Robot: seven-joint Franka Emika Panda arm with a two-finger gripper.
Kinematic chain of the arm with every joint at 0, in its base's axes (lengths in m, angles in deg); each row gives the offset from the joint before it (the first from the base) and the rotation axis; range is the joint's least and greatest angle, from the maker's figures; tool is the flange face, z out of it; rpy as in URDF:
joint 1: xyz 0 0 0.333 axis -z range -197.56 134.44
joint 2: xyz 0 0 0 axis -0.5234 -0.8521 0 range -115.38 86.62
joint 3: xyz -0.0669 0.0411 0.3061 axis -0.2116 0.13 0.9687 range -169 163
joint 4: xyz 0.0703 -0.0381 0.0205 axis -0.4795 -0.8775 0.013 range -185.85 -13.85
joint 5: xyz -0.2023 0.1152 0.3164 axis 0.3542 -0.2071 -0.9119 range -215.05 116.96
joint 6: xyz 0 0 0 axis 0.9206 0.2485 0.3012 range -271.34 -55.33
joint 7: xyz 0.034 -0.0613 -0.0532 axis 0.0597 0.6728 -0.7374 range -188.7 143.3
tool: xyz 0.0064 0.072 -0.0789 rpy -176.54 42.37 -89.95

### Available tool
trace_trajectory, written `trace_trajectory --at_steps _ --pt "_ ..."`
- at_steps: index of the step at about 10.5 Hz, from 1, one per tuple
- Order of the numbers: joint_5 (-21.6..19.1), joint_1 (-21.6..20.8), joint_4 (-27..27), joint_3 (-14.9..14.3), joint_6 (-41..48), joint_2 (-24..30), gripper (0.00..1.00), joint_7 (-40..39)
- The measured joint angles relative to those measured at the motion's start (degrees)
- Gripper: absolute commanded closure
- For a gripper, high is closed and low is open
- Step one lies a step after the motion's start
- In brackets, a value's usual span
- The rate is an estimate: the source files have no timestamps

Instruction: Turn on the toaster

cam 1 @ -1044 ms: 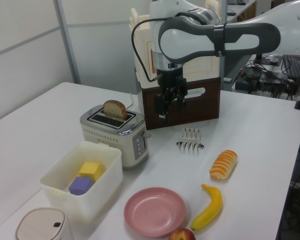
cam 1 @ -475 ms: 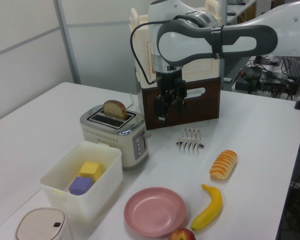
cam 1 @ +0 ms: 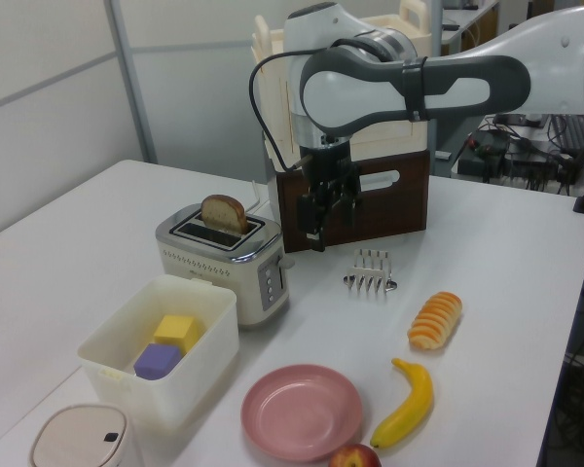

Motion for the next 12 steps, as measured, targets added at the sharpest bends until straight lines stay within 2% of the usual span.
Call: trace_trajectory --at_steps 1,2,3,4,5,10,12 --pt "0.0 0.0 0.1 0.0 -0.1 -0.2 0.13 0.0" --pt "0.0 0.0 0.1 0.0 -0.1 -0.4 0.45 0.0" --pt "0.0 0.0 0.1 0.0 -0.5 -0.6 0.72 0.0" --pt "0.3 0.0 0.1 0.0 -2.5 -0.9 0.93 0.0" --pt "0.7 0.0 0.1 0.0 -4.3 -1.4 1.00 -0.6" --pt "0.9 0.2 0.2 -0.3 -12.5 -4.7 1.00 -5.1" --pt "1.5 1.4 1.0 -0.4 -15.9 -7.6 1.00 -5.9"
